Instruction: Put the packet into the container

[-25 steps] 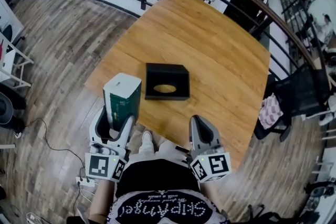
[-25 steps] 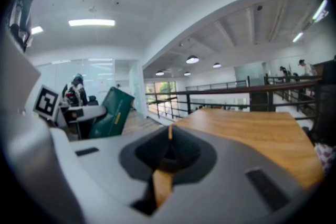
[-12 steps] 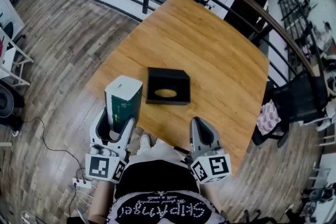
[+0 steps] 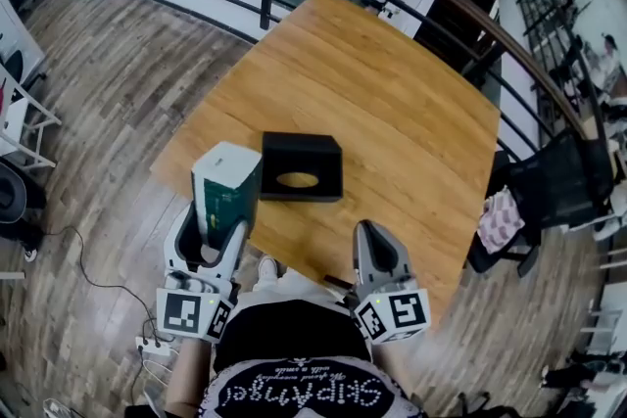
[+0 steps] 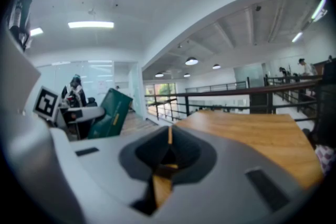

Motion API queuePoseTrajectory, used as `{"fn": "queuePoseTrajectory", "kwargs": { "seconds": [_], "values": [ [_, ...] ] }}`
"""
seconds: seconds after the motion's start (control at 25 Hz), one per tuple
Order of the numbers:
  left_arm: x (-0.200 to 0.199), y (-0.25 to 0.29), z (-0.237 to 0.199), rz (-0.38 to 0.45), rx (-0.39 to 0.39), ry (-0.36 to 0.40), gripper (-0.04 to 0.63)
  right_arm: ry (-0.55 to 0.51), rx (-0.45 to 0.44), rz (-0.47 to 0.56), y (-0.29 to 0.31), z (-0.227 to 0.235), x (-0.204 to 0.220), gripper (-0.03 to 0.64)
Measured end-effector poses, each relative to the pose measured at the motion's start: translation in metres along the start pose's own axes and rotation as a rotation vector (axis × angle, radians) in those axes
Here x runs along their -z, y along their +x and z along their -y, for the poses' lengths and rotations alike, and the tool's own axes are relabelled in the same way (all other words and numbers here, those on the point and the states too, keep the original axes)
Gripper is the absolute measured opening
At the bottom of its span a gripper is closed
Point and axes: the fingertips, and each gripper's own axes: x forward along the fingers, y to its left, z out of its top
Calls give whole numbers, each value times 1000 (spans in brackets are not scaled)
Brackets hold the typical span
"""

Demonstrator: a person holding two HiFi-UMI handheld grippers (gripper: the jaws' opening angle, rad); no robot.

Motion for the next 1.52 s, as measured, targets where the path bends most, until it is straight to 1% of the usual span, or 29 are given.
{"fn": "queuePoseTrajectory", "kwargs": {
  "seconds": [0.16,0.52,0.72,0.84,0.96,1.16,1.32,1.52],
  "values": [
    [-1,21,12,-14,-10,4,348,9,4,-7,2,24,-6,40],
    [0,24,13,-6,-37,9,347,14,8,-3,1,44,-4,40],
    [-6,25,12,-15,-20,12,347,32,48,6,-6,53,-2,40],
    [-17,30,0,-31,2,16,347,49,79,21,-4,52,-7,40],
    [-28,37,-14,-50,22,36,347,51,99,26,0,50,-8,40],
    [-32,54,-27,-117,56,55,347,69,142,41,0,54,-7,40],
    [-27,71,-26,-161,133,81,347,84,185,46,-3,59,-4,40],
    [-14,96,-18,-240,236,171,347,107,246,52,-12,67,-1,40]
  ]
}}
